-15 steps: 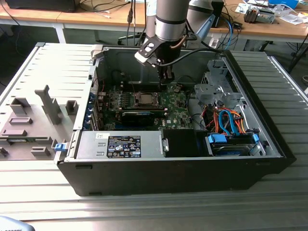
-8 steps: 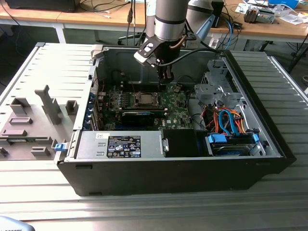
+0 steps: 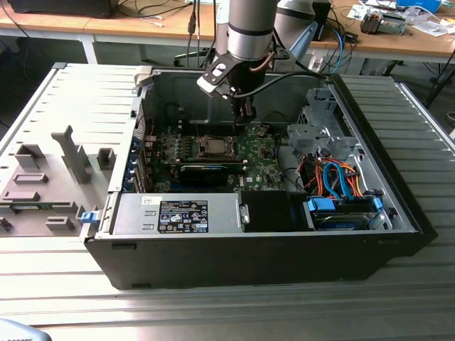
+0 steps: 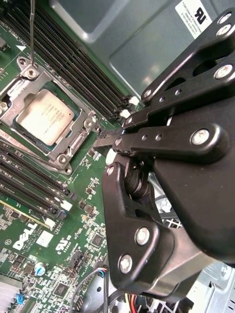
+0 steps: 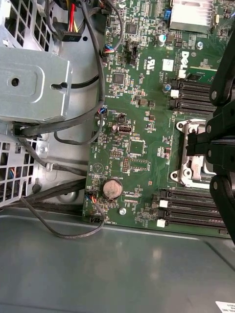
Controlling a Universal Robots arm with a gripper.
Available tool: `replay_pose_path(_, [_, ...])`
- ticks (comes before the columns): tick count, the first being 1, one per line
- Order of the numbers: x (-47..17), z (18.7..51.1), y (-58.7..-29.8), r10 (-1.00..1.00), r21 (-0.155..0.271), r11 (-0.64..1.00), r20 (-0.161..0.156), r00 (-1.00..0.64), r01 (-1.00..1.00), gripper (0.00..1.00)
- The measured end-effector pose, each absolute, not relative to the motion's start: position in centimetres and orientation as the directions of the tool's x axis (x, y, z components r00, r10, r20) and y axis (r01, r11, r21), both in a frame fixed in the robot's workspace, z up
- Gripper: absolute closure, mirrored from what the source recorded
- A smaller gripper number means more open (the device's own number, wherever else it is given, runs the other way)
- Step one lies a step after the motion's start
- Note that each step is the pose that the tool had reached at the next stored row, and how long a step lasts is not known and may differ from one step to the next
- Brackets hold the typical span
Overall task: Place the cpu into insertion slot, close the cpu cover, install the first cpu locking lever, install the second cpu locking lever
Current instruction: 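Close the cpu cover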
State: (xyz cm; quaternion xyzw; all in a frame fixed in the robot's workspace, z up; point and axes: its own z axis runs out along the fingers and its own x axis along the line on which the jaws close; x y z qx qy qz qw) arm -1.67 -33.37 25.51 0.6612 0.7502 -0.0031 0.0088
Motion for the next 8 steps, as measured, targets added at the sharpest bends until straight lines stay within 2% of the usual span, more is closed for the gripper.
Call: replay_pose_path(8, [-1.85, 25.52, -33.37, 0.992, 0.007, 0.126, -0.017, -0.126, 0.992, 0.89])
